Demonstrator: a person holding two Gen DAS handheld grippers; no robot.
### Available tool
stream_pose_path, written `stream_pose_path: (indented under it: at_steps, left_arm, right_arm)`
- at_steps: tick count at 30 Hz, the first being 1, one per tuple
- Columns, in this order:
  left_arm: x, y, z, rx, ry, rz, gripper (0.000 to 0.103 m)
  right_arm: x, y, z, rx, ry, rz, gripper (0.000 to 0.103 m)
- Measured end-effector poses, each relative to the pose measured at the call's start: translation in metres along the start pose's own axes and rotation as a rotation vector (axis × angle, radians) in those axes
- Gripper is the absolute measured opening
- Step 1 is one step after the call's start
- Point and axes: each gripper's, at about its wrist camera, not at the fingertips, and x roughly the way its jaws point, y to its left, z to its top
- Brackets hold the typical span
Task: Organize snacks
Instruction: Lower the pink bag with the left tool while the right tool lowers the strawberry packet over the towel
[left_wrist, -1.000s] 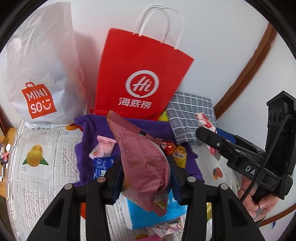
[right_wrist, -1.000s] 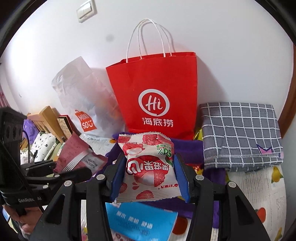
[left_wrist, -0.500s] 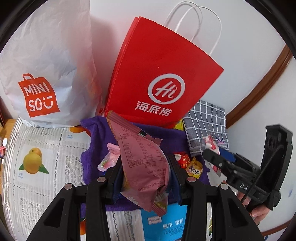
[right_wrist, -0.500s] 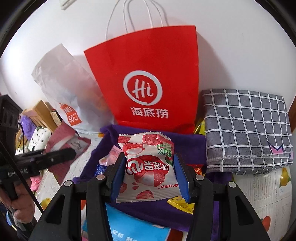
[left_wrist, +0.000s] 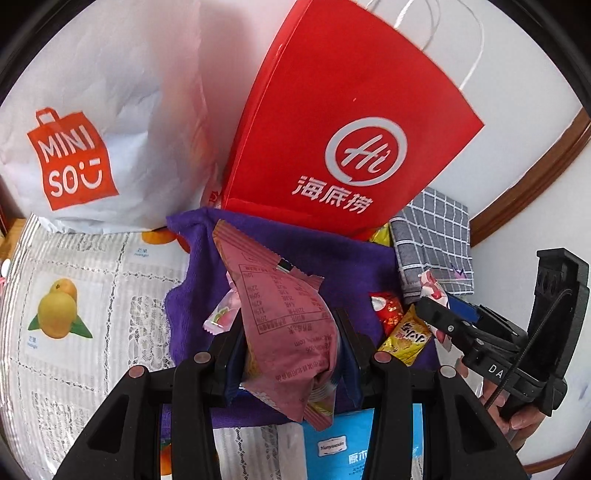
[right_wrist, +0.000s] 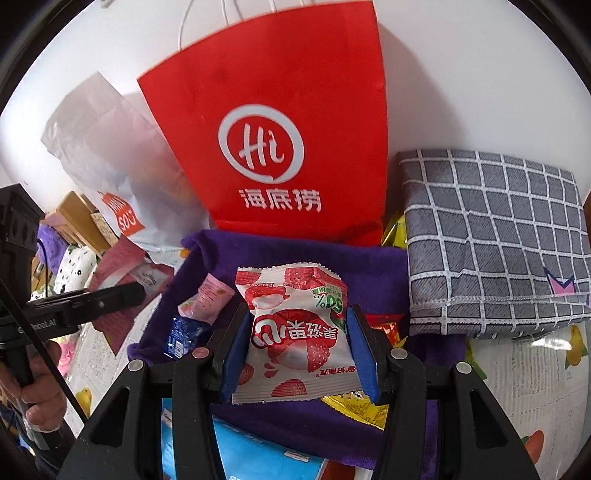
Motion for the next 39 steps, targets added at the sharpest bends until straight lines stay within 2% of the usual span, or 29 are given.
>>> stream_pose_path:
  at_steps: [10, 16, 21, 31, 39]
  left_arm:
    - [0.013, 0.010, 0.000, -0.028, 0.037, 0.028, 0.041]
    - [0.015, 0.012, 0.000, -0.036, 0.046, 0.037, 0.041]
    - [0.016, 0.015, 0.000, -0.045, 0.049, 0.045, 0.041]
    - [0.021, 0.015, 0.000, -0.054, 0.070, 0.044, 0.041]
    - [0.027, 0.013, -0.002, -0.058, 0.074, 0.006, 0.041]
  right_arm:
    - [0.017, 0.004, -0.004, -0.011, 0.042, 0.009, 0.051]
    - [0.041, 0.013, -0.010, -0.037, 0.103, 0.002, 0.051]
    - [0.058, 0.020, -0.017, -0.079, 0.149, -0.081, 0.051]
    - [0.075, 0.026, -0.025, -0.163, 0.165, -0.254, 0.052]
    - [0.094, 0.022, -0.031, -0.175, 0.239, -0.259, 0.054]
